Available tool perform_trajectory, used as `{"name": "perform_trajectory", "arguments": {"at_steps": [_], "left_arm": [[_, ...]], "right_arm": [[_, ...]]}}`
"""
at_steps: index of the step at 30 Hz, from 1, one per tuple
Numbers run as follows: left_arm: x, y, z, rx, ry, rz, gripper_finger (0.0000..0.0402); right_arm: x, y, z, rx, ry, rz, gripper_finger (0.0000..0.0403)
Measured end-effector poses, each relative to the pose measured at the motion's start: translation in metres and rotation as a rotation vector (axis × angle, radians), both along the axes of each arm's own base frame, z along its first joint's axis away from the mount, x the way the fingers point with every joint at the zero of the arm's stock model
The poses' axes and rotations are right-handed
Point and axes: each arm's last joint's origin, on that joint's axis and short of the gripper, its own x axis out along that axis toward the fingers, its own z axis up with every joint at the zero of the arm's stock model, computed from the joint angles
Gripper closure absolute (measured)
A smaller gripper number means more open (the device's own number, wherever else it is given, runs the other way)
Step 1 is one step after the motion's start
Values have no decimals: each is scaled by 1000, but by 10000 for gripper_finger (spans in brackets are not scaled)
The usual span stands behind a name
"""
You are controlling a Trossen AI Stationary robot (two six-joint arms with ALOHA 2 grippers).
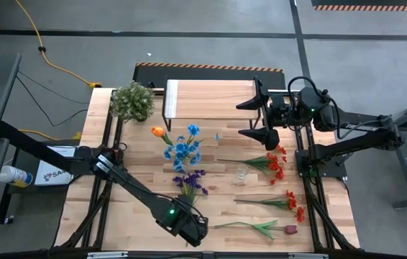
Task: Pick and place flowers into a vace then onto a shelf
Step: Put the dark blue flowers into the left transparent vase
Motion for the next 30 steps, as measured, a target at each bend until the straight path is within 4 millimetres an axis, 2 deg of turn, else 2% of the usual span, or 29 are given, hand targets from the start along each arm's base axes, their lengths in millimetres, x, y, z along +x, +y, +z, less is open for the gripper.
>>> {"name": "perform_trajectory", "arguments": {"at_steps": [6,13,30], "left_arm": [[9,0,-18,7,20,-1,206],[11,-2,-33,18,64,-10,206],[14,-5,-52,25,119,-14,206]], "right_arm": [[0,0,-1,1,9,0,8],[0,0,-2,0,17,1,8],[0,0,-2,1,24,1,8]]}}
